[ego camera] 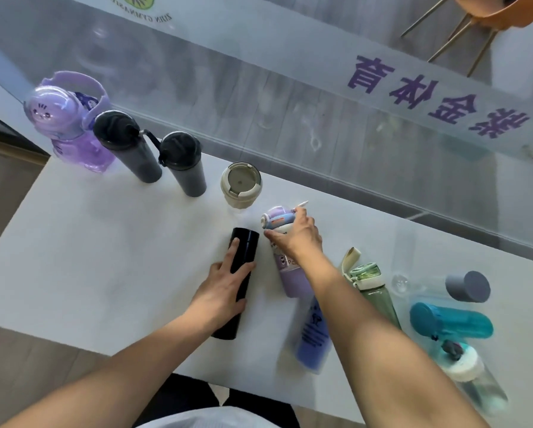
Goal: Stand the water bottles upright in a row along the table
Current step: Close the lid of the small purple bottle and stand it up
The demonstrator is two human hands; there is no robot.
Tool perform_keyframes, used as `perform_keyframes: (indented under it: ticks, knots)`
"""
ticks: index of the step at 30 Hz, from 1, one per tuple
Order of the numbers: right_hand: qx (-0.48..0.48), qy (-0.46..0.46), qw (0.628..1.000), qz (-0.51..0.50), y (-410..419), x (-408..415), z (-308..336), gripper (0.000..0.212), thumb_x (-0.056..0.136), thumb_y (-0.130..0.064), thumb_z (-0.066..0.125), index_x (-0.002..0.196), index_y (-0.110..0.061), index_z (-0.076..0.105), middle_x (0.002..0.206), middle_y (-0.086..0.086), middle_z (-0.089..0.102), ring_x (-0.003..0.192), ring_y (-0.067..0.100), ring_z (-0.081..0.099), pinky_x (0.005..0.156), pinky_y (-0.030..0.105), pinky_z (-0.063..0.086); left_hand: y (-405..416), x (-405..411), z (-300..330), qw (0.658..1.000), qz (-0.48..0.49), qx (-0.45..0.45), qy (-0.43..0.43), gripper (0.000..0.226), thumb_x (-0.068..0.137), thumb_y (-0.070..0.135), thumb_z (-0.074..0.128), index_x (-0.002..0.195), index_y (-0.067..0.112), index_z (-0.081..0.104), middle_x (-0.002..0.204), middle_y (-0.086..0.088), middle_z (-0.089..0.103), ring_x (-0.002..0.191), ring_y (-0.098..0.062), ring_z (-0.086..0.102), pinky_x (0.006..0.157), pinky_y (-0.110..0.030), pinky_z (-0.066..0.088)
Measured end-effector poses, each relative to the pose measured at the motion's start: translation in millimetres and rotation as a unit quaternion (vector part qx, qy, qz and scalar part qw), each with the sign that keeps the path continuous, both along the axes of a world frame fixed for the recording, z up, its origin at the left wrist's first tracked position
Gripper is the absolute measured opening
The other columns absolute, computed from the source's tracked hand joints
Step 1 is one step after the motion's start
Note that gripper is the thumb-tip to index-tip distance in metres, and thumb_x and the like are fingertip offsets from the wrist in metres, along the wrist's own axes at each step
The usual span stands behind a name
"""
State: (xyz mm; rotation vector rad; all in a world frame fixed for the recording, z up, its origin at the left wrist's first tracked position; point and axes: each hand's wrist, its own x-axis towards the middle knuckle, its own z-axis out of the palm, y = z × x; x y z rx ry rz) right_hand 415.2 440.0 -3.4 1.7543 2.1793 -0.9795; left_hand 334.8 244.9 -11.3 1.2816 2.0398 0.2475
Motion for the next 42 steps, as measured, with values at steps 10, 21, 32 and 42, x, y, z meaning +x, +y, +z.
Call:
perform_keyframes:
  ticks: [10, 21, 32, 42]
  knots:
    - [0.001, 0.145, 0.989, -0.025, 7.1, 26.6, 2.6, 0.1, 0.067, -0.044, 0.087, 0.147, -0.021, 0.031, 0.138, 0.005, 0.056, 0.121, 0.03, 0.059, 0.094, 0.033, 0.048, -9.8, 8.9, 2.9, 1.0, 0.018, -0.013, 0.011, 0.076, 0.077, 0.019, 0.07, 0.139, 0.044, 0.033, 0.16, 0.014, -0.023, 0.125, -0.03, 0.034, 0.085, -0.044, 0.053]
    - [0.114, 0.29, 0.949, -0.054, 22.1, 44.3, 45.9, 0.088, 0.067, -0.034, 0.09, 0.143, -0.022, 0.047, 0.133, 0.004, 0.047, 0.116, 0.014, 0.051, 0.093, 0.018, 0.04, -9.0, 11.4, 6.6, 1.0, 0.017, -0.021, 0.015, 0.075, 0.079, 0.017, 0.068, 0.14, 0.043, 0.032, 0.16, 0.014, -0.023, 0.128, -0.029, 0.031, 0.081, -0.041, 0.054]
    - [0.146, 0.381, 0.912, -0.035, 5.8, 49.9, 39.5, 0.087, 0.067, -0.032, 0.094, 0.139, -0.025, 0.046, 0.132, -0.005, 0.05, 0.117, 0.004, 0.053, 0.098, 0.038, 0.052, -8.1, 11.3, 8.7, 0.999, 0.017, -0.027, 0.016, 0.076, 0.08, 0.018, 0.068, 0.141, 0.045, 0.031, 0.159, 0.016, -0.024, 0.129, -0.028, 0.03, 0.079, -0.04, 0.055]
    - [0.156, 0.377, 0.913, -0.014, 16.3, 36.0, 37.1, 0.087, 0.068, -0.034, 0.093, 0.14, -0.022, 0.045, 0.133, 0.0, 0.051, 0.115, 0.008, 0.053, 0.097, 0.02, 0.048, -7.8, 11.8, 9.4, 0.999, 0.018, -0.027, 0.013, 0.075, 0.079, 0.019, 0.07, 0.139, 0.045, 0.032, 0.16, 0.015, -0.023, 0.13, -0.028, 0.029, 0.079, -0.041, 0.055]
